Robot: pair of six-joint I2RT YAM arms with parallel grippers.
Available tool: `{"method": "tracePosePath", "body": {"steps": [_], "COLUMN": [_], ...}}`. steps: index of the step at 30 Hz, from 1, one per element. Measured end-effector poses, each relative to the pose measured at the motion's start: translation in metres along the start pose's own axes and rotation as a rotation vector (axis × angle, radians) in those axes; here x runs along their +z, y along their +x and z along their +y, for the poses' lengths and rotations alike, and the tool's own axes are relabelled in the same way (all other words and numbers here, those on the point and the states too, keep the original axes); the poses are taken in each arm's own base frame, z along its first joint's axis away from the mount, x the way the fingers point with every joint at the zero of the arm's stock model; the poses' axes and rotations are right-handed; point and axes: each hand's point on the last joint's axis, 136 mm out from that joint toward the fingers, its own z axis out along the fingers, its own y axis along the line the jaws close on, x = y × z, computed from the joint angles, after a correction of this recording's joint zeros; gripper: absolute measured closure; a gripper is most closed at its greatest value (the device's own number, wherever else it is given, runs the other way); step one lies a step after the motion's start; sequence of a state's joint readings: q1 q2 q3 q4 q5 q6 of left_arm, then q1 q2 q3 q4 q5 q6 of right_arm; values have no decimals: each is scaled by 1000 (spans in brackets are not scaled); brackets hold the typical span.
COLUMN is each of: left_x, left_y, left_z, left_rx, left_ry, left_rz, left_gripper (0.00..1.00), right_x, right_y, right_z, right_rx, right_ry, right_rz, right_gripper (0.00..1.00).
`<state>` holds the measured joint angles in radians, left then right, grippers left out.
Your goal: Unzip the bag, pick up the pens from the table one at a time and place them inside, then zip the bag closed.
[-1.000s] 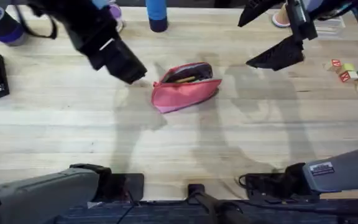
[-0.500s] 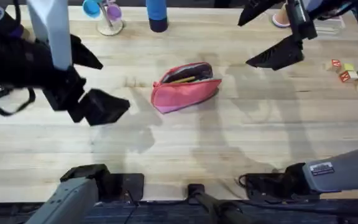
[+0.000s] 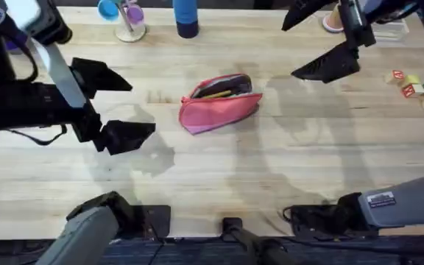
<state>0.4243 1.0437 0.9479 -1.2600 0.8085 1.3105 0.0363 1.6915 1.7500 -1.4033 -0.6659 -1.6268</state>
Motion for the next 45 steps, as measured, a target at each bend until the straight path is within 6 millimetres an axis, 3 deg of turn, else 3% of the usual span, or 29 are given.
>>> {"method": "tracePosePath", "body": {"steps": [19, 33, 42, 45], "left_x": [46, 52, 52, 51], "left_y": [21, 25, 25, 25], "left_z": [20, 22, 22, 22], "left_rx": [91, 78, 81, 81], "left_ry": [230, 254, 253, 253], "left_rz": [-143, -154, -154, -155], "left_gripper": [6, 6, 6, 6], "right_x": [0, 2, 44, 59], "right_y": [0, -11, -35, -49], "right_z": [0, -1, 21, 19], "right_rx": [0, 18, -59, -119], "right_ry": [0, -1, -107, -92], "right_rz": [0, -47, 125, 163], "right_gripper": [5, 5, 5, 5]}}
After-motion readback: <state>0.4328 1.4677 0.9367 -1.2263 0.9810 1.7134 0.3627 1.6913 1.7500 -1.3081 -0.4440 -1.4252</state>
